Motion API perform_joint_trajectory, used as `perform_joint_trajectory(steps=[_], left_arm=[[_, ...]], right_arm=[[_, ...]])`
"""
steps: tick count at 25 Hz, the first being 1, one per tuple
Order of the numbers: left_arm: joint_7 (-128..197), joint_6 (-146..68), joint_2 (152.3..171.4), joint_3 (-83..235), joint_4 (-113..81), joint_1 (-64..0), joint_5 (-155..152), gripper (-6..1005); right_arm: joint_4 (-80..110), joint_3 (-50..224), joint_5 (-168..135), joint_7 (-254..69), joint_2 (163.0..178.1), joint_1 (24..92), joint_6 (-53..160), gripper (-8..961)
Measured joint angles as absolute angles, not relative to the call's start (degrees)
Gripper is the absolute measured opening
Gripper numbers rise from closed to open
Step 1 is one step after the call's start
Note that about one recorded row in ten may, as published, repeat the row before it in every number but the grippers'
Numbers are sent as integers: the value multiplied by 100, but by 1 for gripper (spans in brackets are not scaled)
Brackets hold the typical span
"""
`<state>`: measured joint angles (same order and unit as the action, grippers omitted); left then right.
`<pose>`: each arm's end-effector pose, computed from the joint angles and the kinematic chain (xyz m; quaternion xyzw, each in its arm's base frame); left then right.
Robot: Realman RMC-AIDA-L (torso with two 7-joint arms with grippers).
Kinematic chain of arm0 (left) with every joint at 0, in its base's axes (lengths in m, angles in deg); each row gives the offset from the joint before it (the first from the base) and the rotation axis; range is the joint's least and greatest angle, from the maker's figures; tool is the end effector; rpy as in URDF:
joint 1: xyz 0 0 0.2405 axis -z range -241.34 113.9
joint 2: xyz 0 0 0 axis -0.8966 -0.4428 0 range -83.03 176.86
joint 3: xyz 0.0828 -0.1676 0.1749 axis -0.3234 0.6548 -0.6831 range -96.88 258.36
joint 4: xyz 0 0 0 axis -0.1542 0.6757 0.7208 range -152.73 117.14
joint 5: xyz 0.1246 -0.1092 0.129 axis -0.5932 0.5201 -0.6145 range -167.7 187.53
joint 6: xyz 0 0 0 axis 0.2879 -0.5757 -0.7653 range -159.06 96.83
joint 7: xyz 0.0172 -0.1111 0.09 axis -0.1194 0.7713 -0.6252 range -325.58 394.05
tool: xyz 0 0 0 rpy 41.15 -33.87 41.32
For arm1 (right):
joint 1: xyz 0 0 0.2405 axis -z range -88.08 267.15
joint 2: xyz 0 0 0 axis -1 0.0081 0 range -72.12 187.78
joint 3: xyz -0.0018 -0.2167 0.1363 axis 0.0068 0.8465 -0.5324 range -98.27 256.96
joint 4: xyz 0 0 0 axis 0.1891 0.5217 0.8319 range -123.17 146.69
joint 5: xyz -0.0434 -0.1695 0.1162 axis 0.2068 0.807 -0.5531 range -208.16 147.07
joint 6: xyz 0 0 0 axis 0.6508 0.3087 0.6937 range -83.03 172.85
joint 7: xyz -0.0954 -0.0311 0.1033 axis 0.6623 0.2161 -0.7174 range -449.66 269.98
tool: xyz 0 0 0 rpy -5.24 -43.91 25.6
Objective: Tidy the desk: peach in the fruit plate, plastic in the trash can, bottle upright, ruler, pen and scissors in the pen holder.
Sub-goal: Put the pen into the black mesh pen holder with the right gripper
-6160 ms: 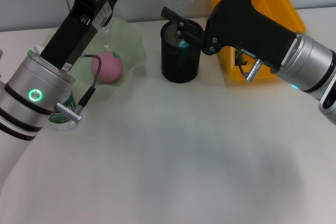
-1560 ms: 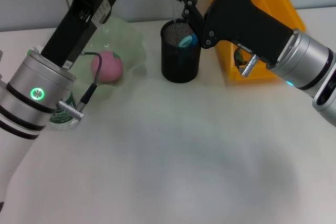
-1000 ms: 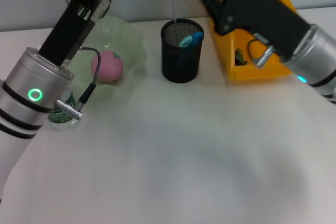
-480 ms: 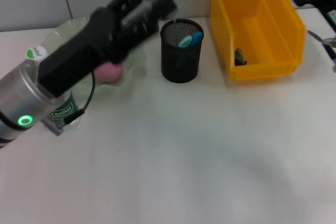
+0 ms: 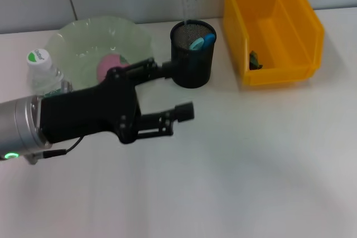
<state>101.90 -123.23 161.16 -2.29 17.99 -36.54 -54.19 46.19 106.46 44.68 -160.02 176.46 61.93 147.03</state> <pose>-0.1885 0.3050 -0.0160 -0.9081 -0.0729 -0.4114 0.0286 0.2381 0.3288 0.1046 -0.7550 0.0995 0.5717 0.3052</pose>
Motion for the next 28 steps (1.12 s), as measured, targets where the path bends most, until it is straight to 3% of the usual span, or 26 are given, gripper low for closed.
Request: perform_joint_trajectory(steps=[7, 16, 28], left_arm=[[10344, -12354, 16119, 39, 1948, -3797, -6102, 813], [10408, -12319, 16272, 496, 2135, -3962, -6823, 813], [10411, -12305, 16275, 551, 2111, -3950, -7013, 813]], right_arm=[[5945, 10650, 5363, -17521, 17472, 6145, 14640, 127], [7213, 10703, 6595, -19124, 17230, 5573, 14722, 127], [8357, 10707, 7698, -20793, 17014, 4926, 14945, 129]])
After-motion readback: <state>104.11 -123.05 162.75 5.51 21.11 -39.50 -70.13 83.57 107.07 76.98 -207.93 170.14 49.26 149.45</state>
